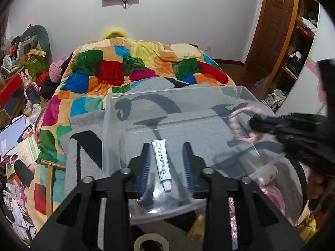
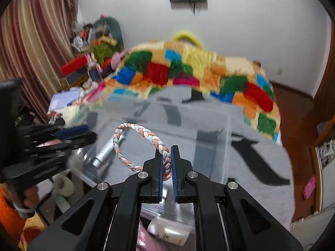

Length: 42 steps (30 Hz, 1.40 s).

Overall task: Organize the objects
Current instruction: 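Lower the tube into the clear box with the left tool while the right tool drops the rope ring in, then grasp the white tape roll with the left tool while the right tool grasps the white pill bottle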

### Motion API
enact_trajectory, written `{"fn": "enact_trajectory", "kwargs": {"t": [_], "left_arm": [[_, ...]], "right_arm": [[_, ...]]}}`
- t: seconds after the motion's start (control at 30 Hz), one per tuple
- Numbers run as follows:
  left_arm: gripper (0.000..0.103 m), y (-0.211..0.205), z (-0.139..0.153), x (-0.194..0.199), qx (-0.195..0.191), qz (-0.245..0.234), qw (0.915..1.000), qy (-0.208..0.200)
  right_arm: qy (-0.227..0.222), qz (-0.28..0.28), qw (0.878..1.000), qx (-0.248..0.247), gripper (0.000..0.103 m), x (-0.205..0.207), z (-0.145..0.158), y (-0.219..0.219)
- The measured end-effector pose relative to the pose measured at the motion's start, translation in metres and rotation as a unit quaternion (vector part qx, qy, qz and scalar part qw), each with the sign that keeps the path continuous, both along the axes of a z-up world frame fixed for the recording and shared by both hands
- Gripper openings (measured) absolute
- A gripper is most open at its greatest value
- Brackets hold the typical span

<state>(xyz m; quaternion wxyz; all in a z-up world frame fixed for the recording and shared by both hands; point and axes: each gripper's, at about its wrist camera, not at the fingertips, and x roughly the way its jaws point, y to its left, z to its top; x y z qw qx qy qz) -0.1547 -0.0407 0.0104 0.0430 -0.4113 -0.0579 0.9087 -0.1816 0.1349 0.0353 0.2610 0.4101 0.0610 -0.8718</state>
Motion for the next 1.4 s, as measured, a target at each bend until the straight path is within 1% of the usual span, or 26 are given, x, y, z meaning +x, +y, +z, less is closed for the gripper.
{"fn": "enact_trajectory", "kwargs": {"t": [0.03, 0.13, 0.17, 0.23, 0.3, 0.33, 0.37, 0.4, 0.5, 0.57, 0.63, 0.67, 0.7, 0.73, 0.8, 0.87, 0.93, 1.1, 1.23, 1.33, 1.4], "left_arm": [[0.038, -0.001, 0.001, 0.003, 0.003, -0.001, 1.0000, 0.002], [0.046, -0.002, 0.005, 0.012, 0.005, -0.001, 0.9999, 0.013], [0.049, -0.002, 0.008, 0.015, 0.003, 0.000, 0.9998, 0.017], [0.051, -0.003, 0.013, 0.023, 0.002, 0.000, 0.9997, 0.024], [0.052, -0.003, 0.017, 0.030, -0.002, 0.001, 0.9995, 0.032], [0.055, -0.004, 0.021, 0.035, -0.006, 0.001, 0.9992, 0.039], [0.060, -0.004, 0.023, 0.039, -0.008, 0.002, 0.9990, 0.043], [0.061, -0.004, 0.025, 0.043, -0.012, 0.003, 0.9988, 0.048], [0.063, -0.005, 0.031, 0.058, -0.025, 0.004, 0.9980, 0.058], [0.072, -0.006, 0.032, 0.066, -0.035, 0.007, 0.9973, 0.064], [0.076, -0.007, 0.030, 0.075, -0.046, 0.011, 0.9966, 0.068], [0.078, -0.007, 0.029, 0.079, -0.047, 0.012, 0.9965, 0.068], [0.078, -0.008, 0.026, 0.082, -0.049, 0.013, 0.9965, 0.067], [0.079, -0.008, 0.023, 0.085, -0.049, 0.013, 0.9967, 0.064], [0.080, -0.007, 0.015, 0.090, -0.050, 0.014, 0.9970, 0.058], [0.081, -0.008, 0.005, 0.095, -0.049, 0.013, 0.9975, 0.049], [0.081, -0.009, -0.006, 0.098, -0.045, 0.013, 0.9981, 0.038], [0.081, -0.011, -0.029, 0.101, -0.036, 0.016, 0.9991, 0.014], [0.080, -0.015, -0.041, 0.102, -0.028, 0.023, 0.9993, 0.003], [0.069, -0.017, -0.049, 0.100, -0.020, 0.024, 0.9995, -0.007], [0.067, -0.018, -0.052, 0.099, -0.014, 0.022, 0.9996, -0.012]], "right_arm": [[-0.011, -0.001, 1.000, 0.009, 0.006, -0.003, -0.007, -0.002], [-0.022, 0.004, 0.999, 0.033, 0.007, 0.000, -0.020, -0.004], [-0.025, 0.008, 0.999, 0.036, 0.009, 0.003, -0.022, -0.004], [-0.026, 0.013, 0.999, 0.039, 0.015, 0.008, -0.023, -0.002], [-0.019, 0.011, 0.999, 0.038, 0.032, 0.013, -0.018, 0.002], [-0.017, 0.012, 0.999, 0.036, 0.036, 0.016, -0.015, 0.005], [-0.014, 0.013, 0.999, 0.032, 0.042, 0.019, -0.012, 0.008], [-0.011, 0.014, 0.999, 0.031, 0.045, 0.021, -0.009, 0.008], [0.000, 0.018, 0.999, 0.028, 0.045, 0.031, 0.000, 0.014], [0.004, 0.019, 1.000, 0.021, 0.046, 0.039, 0.006, 0.016], [0.013, 0.015, 1.000, 0.012, 0.051, 0.048, 0.012, 0.023], [0.019, 0.012, 1.000, 0.010, 0.056, 0.053, 0.015, 0.025], [0.030, 0.008, 0.999, 0.008, 0.060, 0.059, 0.019, 0.029], [0.038, 0.005, 0.999, 0.006, 0.062, 0.063, 0.021, 0.031], [0.052, -0.006, 0.999, 0.006, 0.068, 0.073, 0.022, 0.038], [0.057, -0.024, 0.998, 0.006, 0.072, 0.080, 0.019, 0.043], [0.056, -0.037, 0.998, 0.004, 0.072, 0.085, 0.013, 0.048], [0.017, -0.063, 0.998, -0.008, 0.072, 0.083, -0.016, 0.053], [-0.015, -0.073, 0.997, -0.015, 0.072, 0.076, -0.036, 0.049], [-0.033, -0.084, 0.996, -0.023, 0.072, 0.068, -0.048, 0.048], [-0.058, -0.084, 0.994, -0.042, 0.072, 0.062, -0.055, 0.048]]}}
